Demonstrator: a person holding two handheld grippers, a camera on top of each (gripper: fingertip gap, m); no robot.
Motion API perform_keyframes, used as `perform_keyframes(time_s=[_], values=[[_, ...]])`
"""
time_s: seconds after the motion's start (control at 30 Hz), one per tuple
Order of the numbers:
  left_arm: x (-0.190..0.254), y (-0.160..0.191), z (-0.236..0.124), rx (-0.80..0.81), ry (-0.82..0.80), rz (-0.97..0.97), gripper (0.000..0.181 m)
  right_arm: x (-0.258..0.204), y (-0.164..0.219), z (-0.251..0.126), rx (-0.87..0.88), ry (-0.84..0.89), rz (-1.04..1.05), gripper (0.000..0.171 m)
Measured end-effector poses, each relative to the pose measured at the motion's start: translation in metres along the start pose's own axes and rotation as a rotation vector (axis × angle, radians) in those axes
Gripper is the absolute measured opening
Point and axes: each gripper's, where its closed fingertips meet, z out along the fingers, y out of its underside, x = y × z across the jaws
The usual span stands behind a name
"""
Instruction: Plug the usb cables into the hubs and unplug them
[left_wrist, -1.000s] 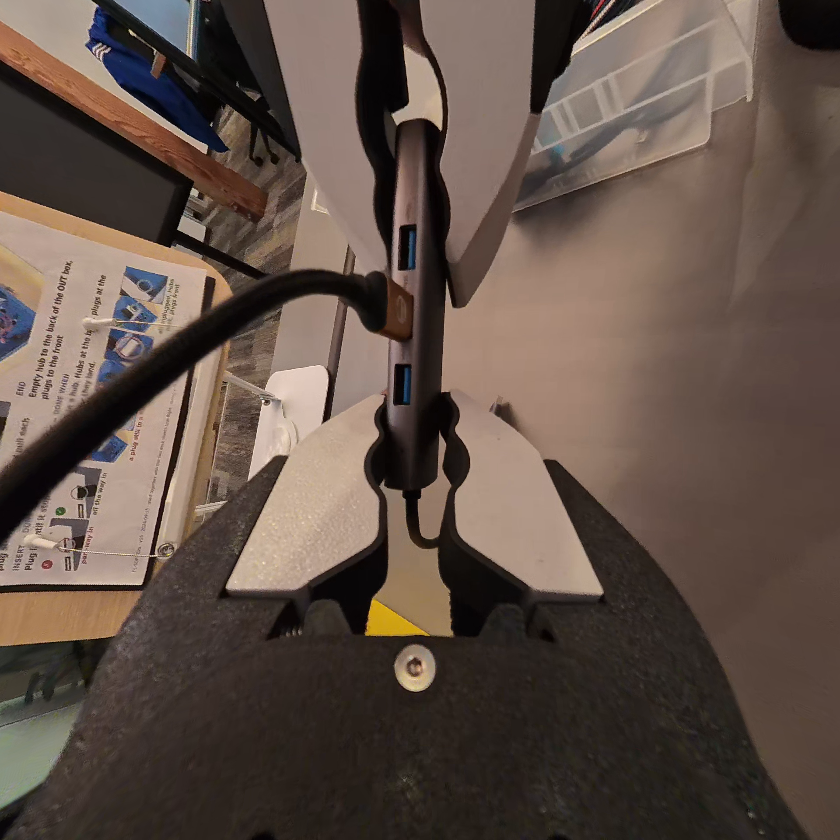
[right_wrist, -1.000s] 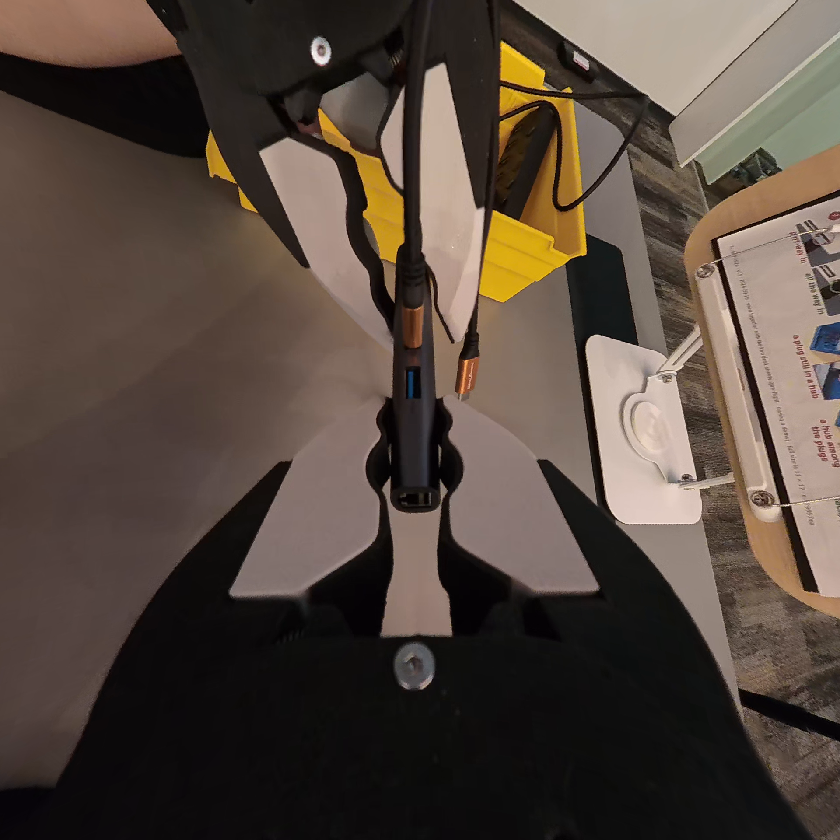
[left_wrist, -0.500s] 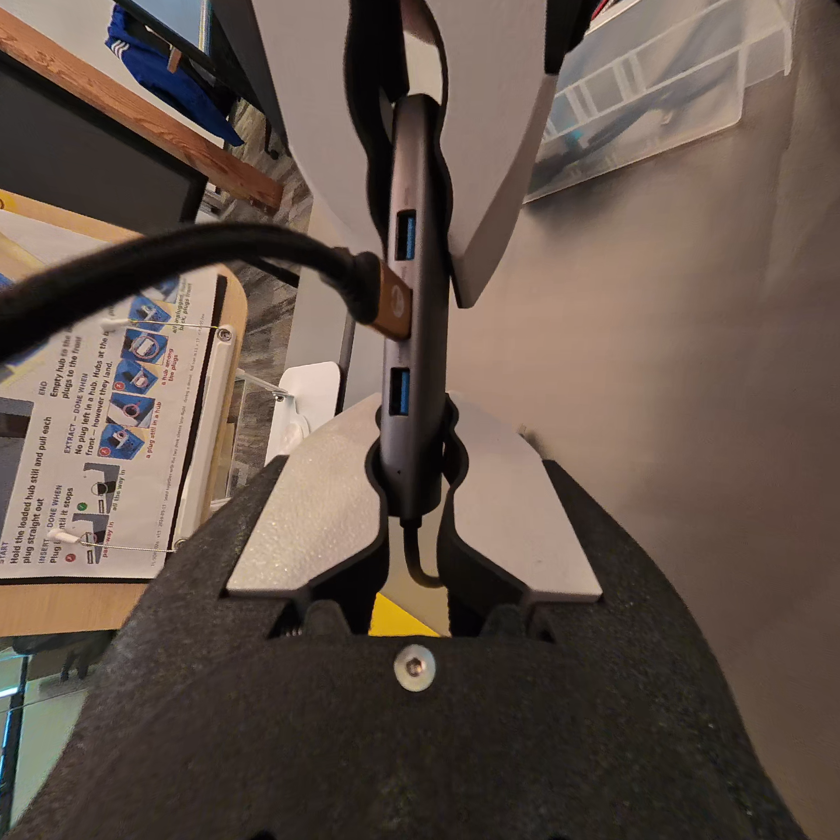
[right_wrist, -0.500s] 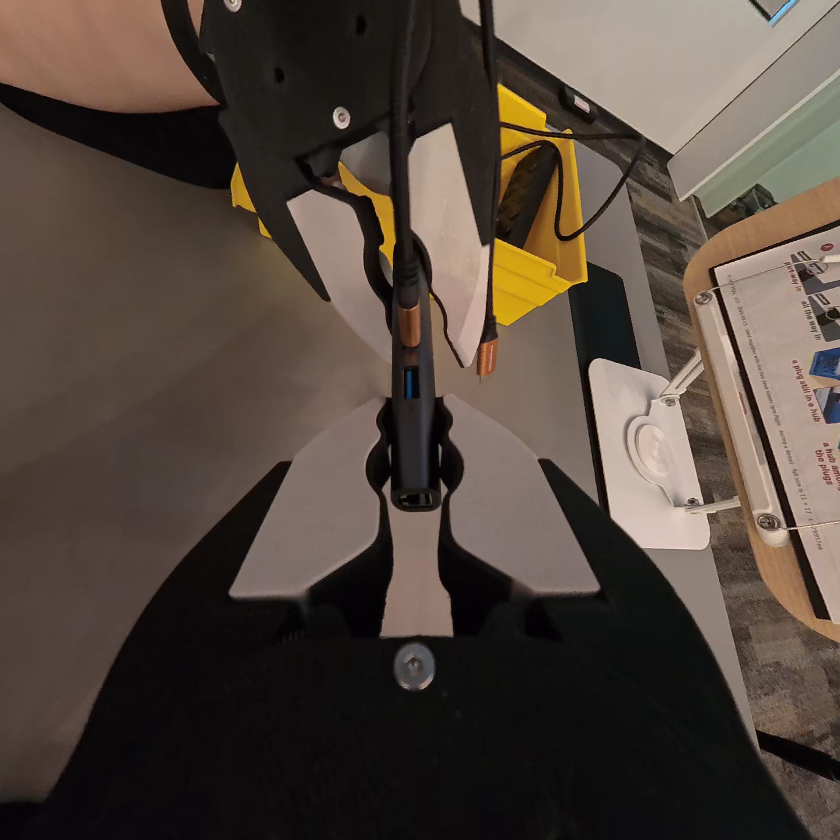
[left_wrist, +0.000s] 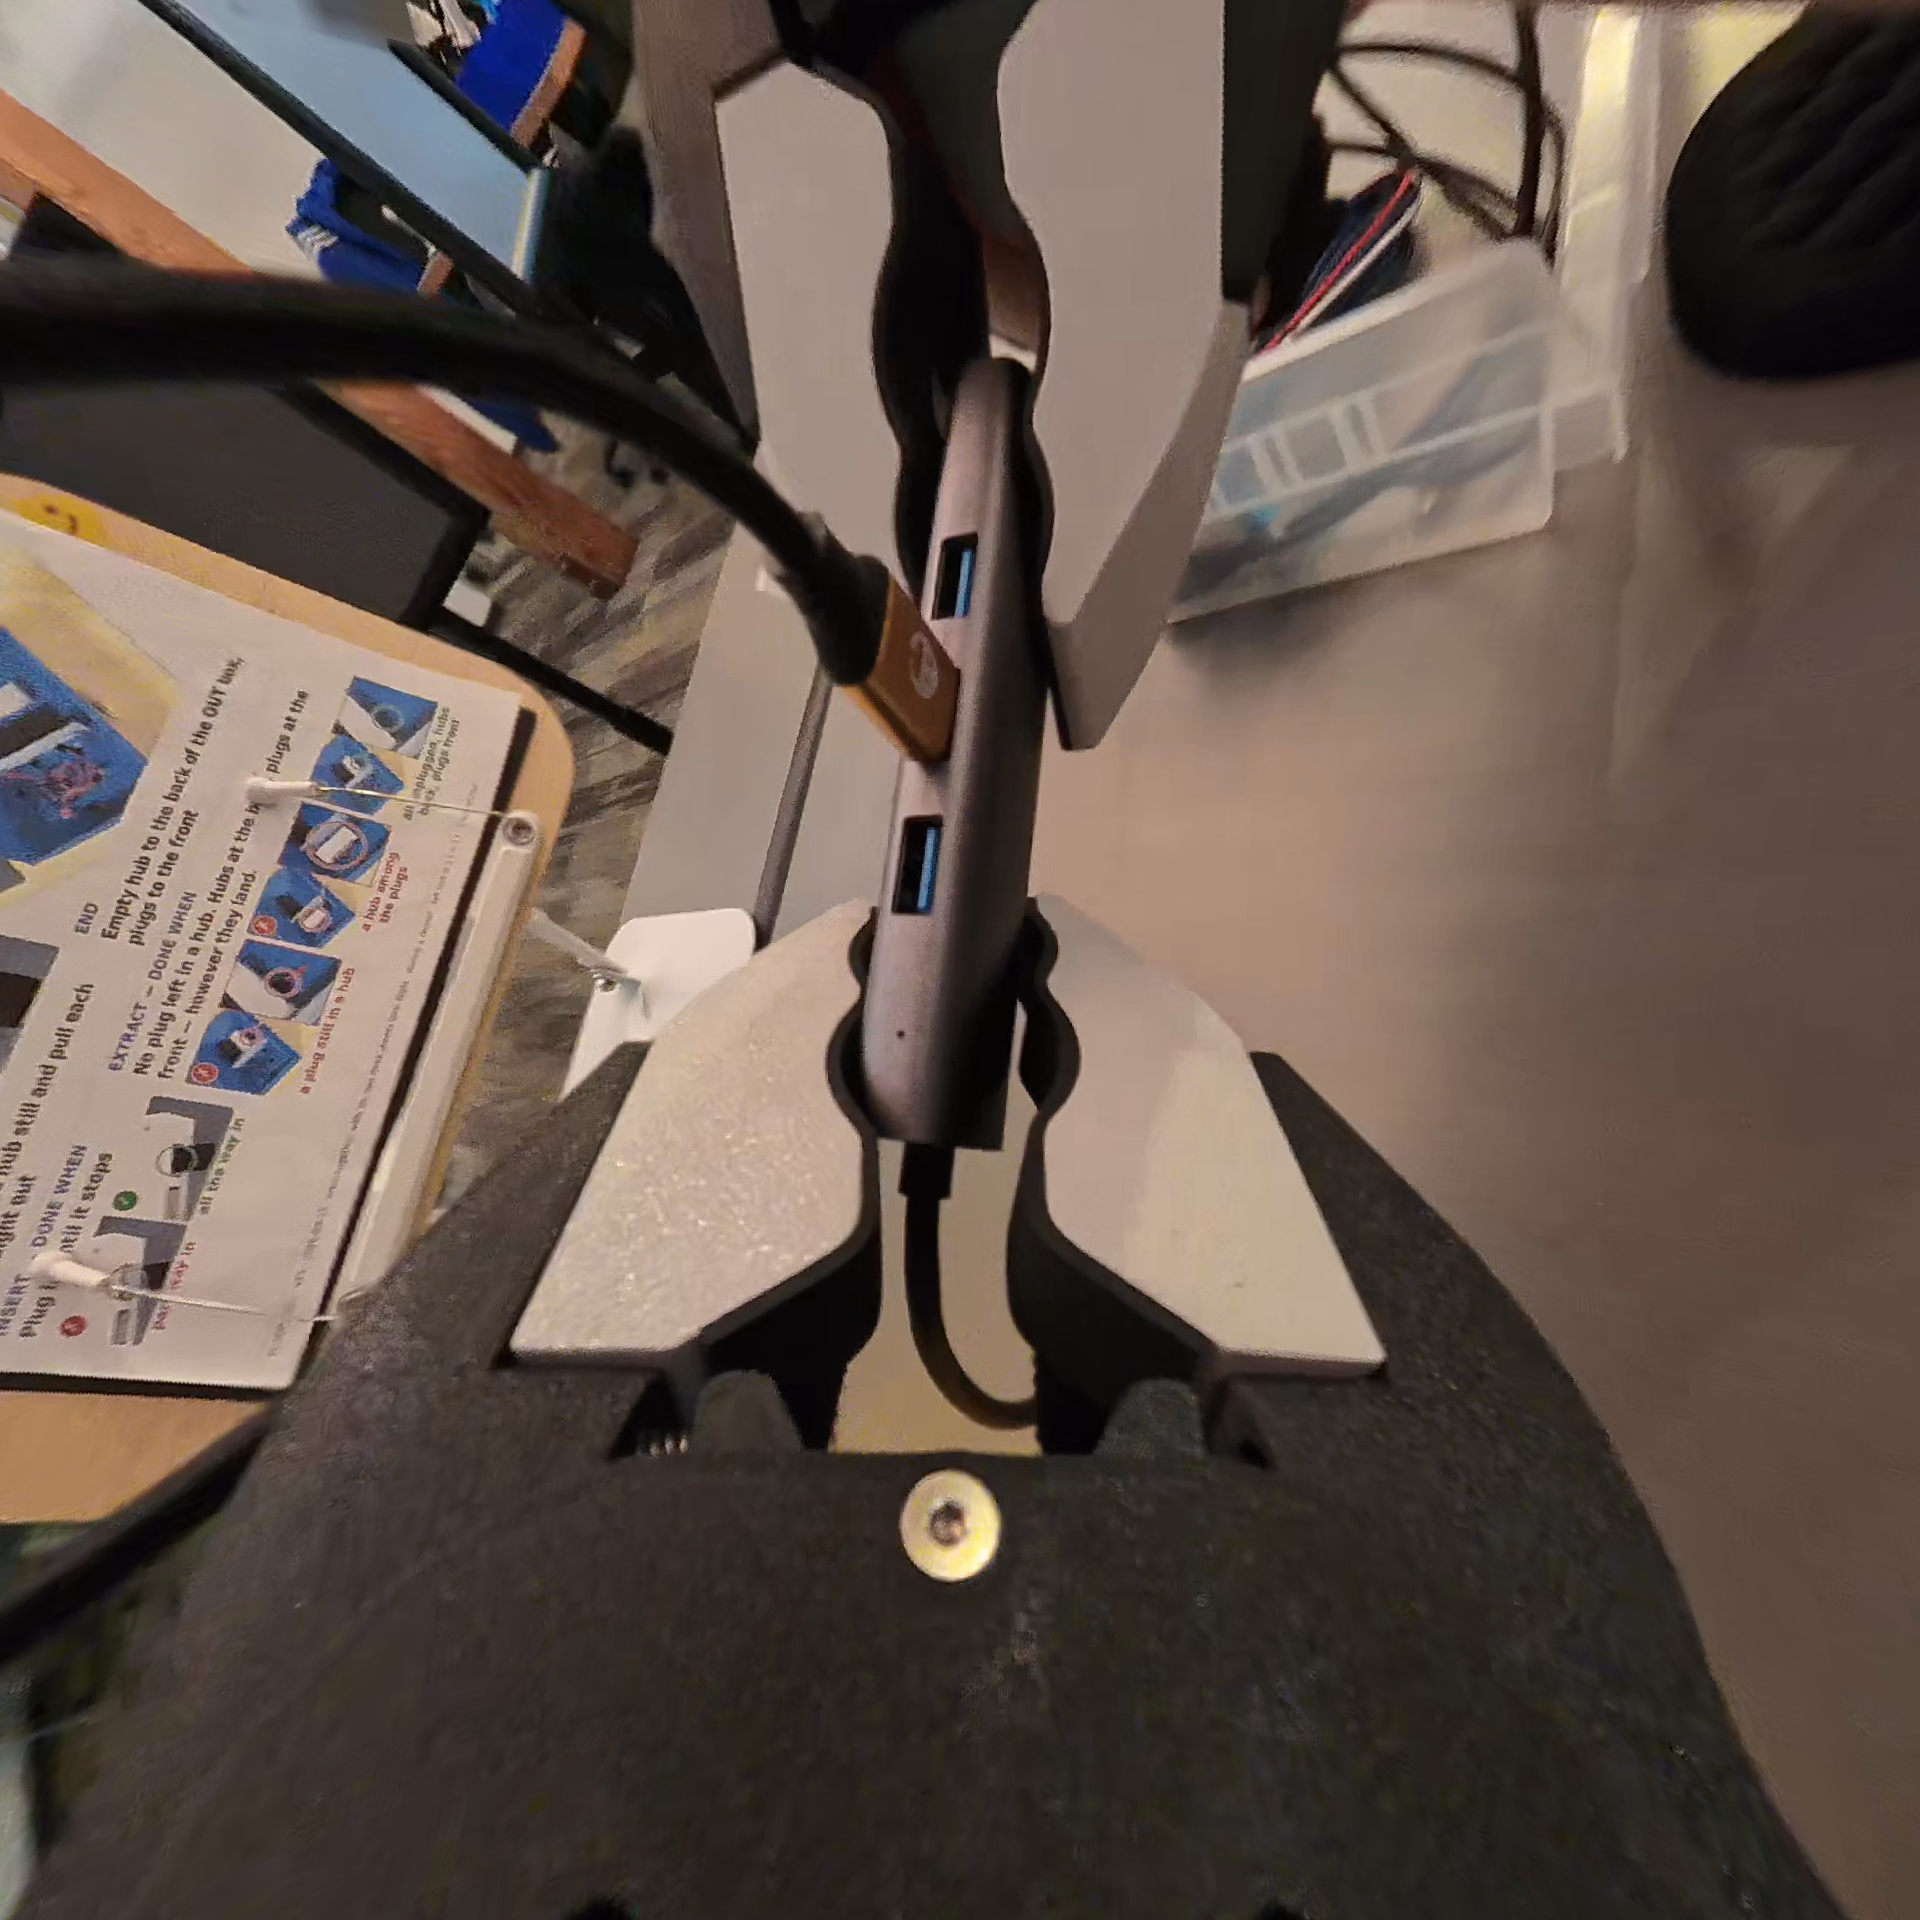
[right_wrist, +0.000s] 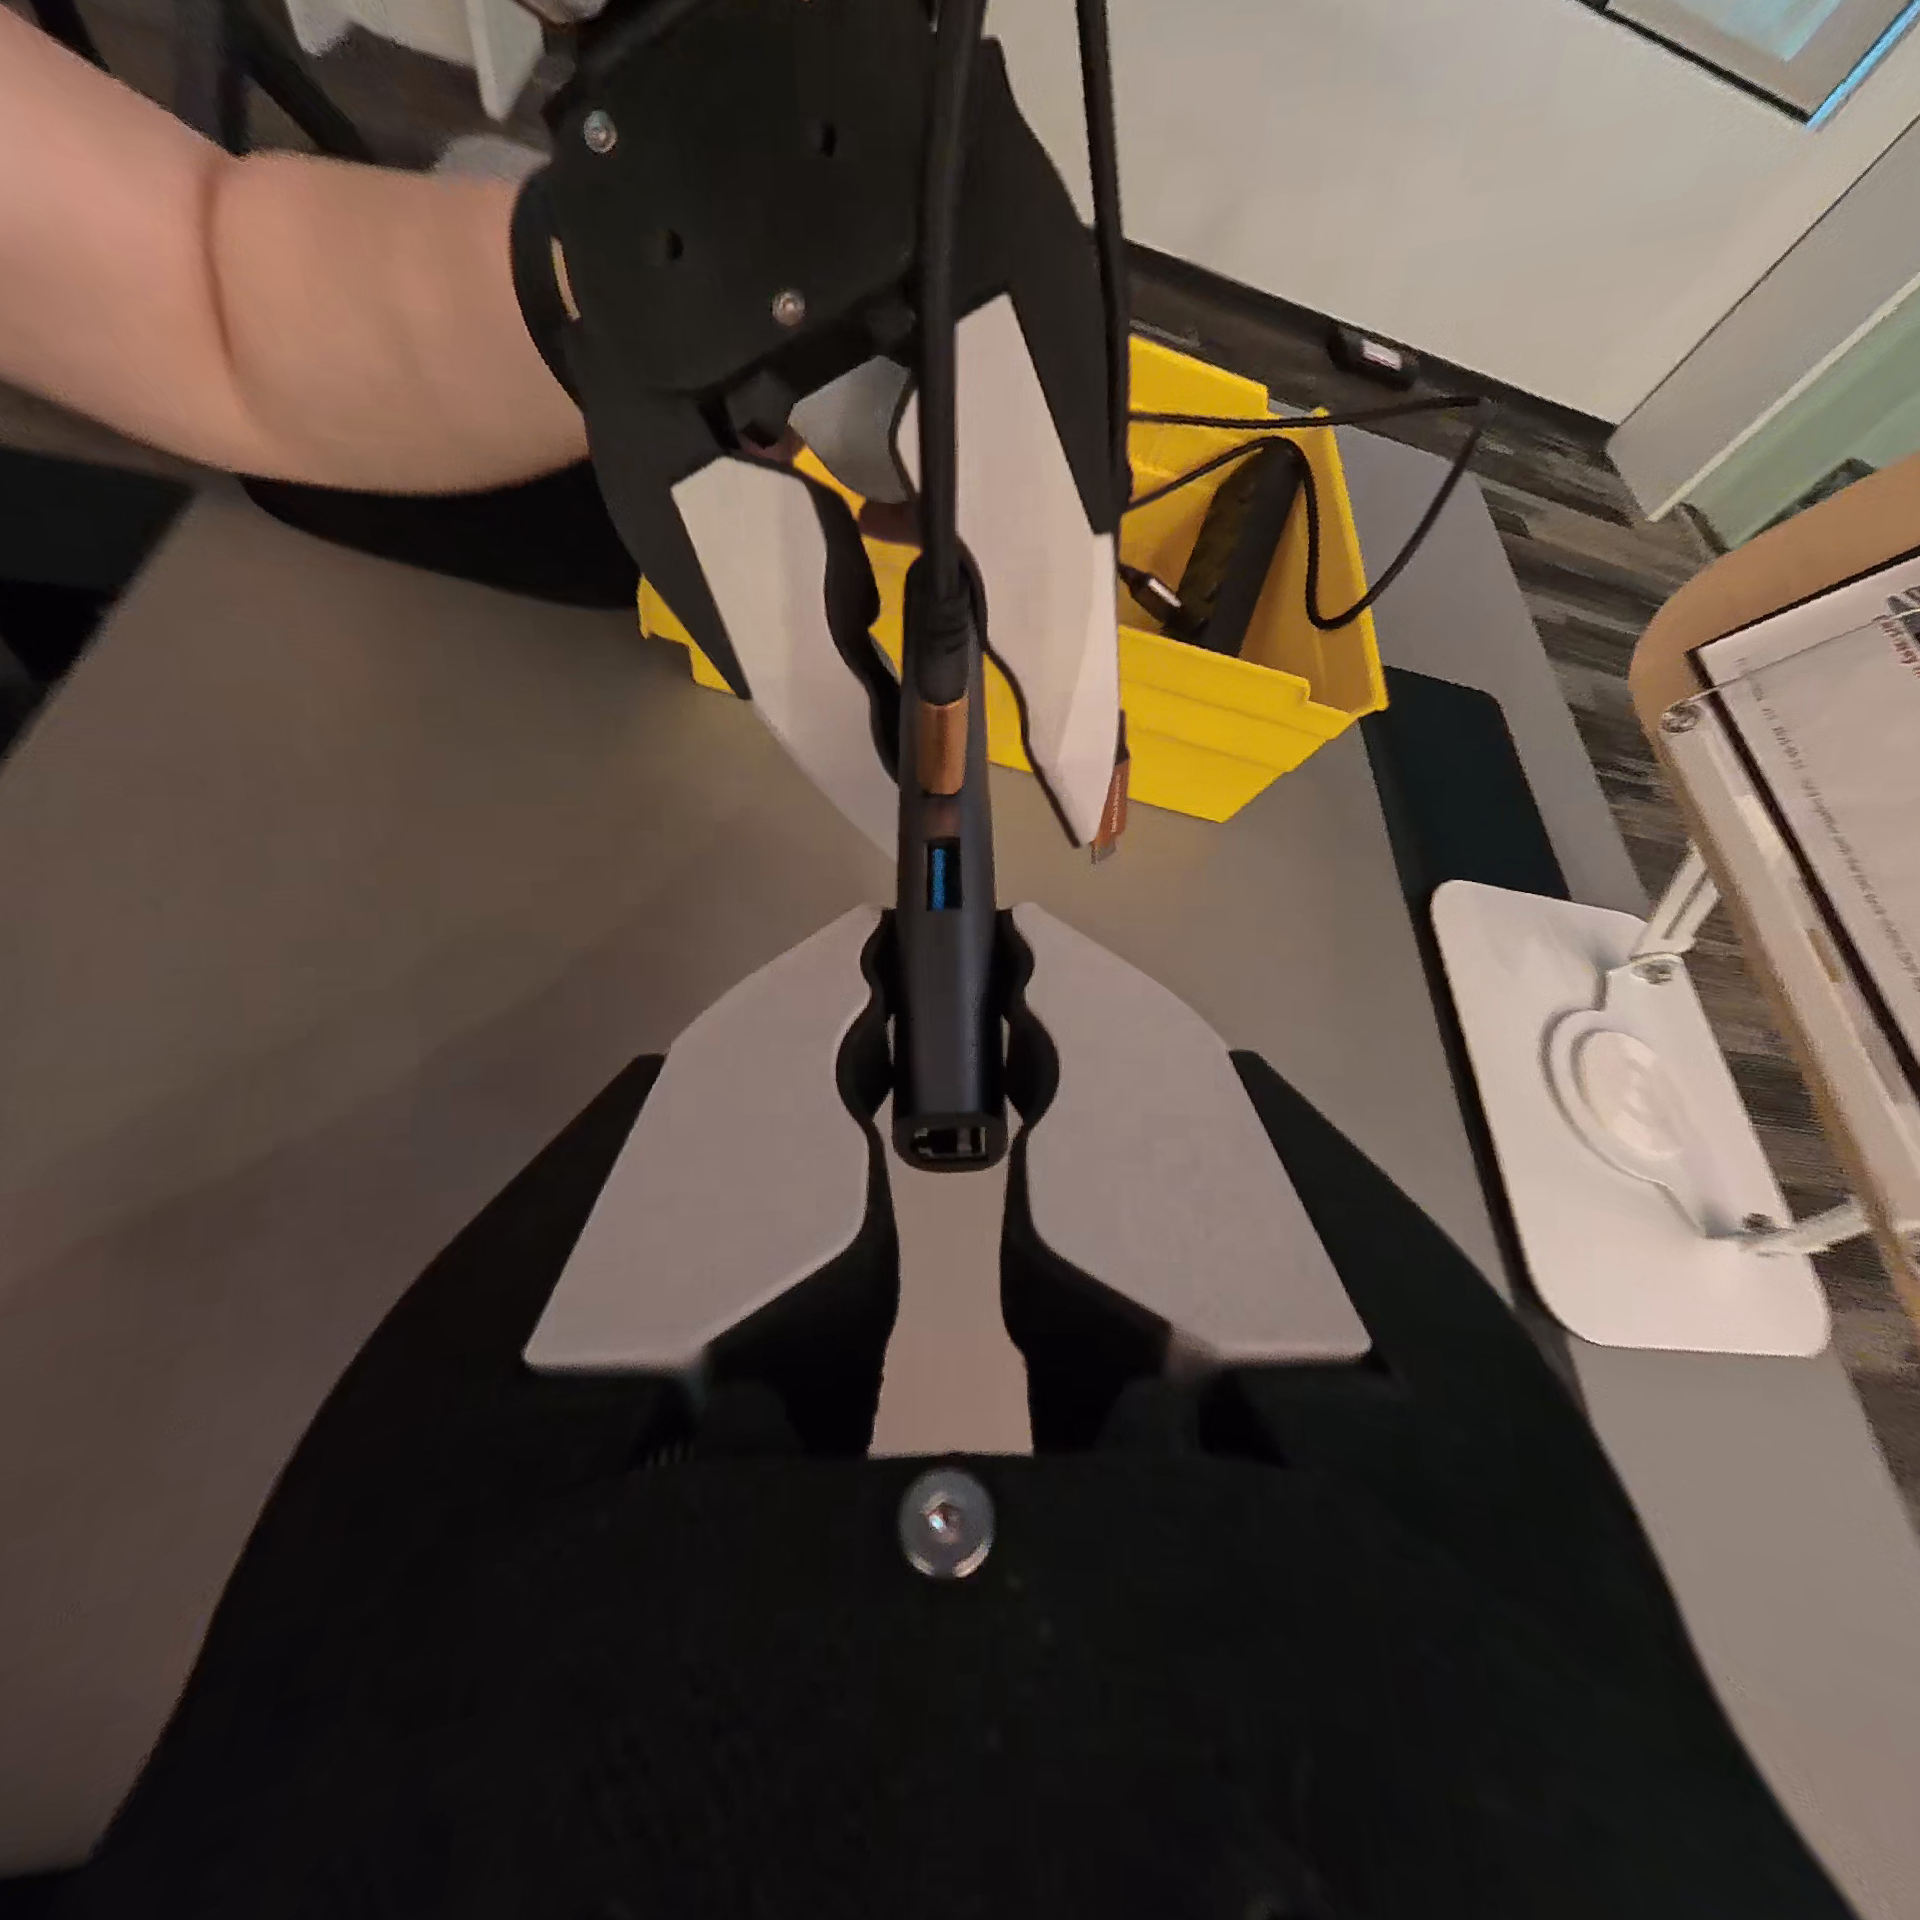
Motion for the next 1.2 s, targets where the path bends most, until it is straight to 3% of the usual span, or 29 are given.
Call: perform_keyframes(time_s=[0.23, 0.47, 0.8, 1.0, 1.2], values=[[-0.004, -0.021, -0.018, 0.148, 0.069, -0.142, 0.031, -0.002, -0.018, -0.007, 0.153, -0.079, 0.103, 0.017], [-0.007, -0.048, -0.036, 0.356, 0.158, -0.298, 0.025, -0.006, -0.033, -0.009, 0.313, -0.153, 0.145, 0.017], [-0.002, -0.057, -0.046, 0.452, 0.254, -0.342, 0.018, -0.010, -0.038, -0.008, 0.378, -0.093, 0.004, 0.017], [-0.003, -0.064, -0.047, 0.519, 0.172, -0.262, 0.019, -0.012, -0.042, -0.014, 0.442, -0.068, -0.057, 0.017], [0.001, -0.062, -0.045, 0.481, 0.144, -0.186, 0.018, -0.014, -0.039, -0.012, 0.464, -0.071, -0.101, 0.018]])
